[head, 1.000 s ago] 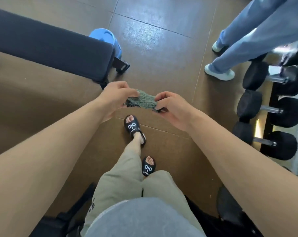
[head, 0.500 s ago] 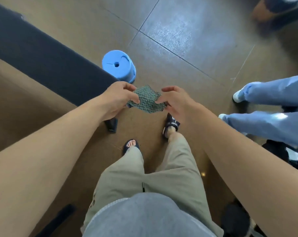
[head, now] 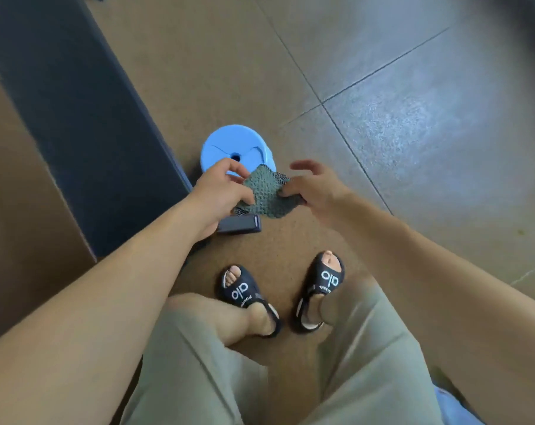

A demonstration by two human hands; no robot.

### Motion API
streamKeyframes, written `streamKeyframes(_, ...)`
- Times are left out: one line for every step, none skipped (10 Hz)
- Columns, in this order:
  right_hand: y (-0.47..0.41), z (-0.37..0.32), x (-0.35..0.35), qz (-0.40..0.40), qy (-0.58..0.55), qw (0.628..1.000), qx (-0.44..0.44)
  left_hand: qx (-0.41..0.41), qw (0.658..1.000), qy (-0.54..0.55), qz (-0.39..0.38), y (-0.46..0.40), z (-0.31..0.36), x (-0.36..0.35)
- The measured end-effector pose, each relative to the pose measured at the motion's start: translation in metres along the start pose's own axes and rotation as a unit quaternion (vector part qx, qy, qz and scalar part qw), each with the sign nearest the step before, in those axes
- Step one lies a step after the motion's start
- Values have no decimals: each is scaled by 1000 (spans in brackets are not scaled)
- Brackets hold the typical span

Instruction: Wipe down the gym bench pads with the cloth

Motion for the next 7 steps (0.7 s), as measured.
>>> streamKeyframes(-91, -6, -23, -2, 83, 992, 95, -26, 998, -26, 47, -94, -27, 4)
streamKeyframes(-181, 0, -56, -6, 169, 971, 169, -46, 992, -67, 92, -181, -60, 15)
streamKeyframes(-259, 7, -84, -7, 210, 950, 233, -46, 976, -165, 131, -254, -86, 29)
streamKeyframes(-309, 14, -106, 6, 253, 925, 283, -44, 939, -313, 138, -304, -85, 30)
streamKeyframes(-337, 25, -111, 10, 340, 877, 338, -34, 851, -511, 111, -319, -78, 23)
streamKeyframes(-314, 26, -97, 10, 414, 823, 389, -18, 782, -613, 116, -304, -74, 20)
streamKeyframes(-280, 1, -56, 85, 370, 821, 426, -68, 775, -614, 137, -286, -66, 21)
Point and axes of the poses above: each hand's wrist, its own y-axis away from the middle knuckle, its own x-axis out of the back of the hand, z = x × y, the point moved 5 cm from there along -y, towards the middle knuckle, and after that the axes turned 3 degrees about y, right-handed, at the moved point
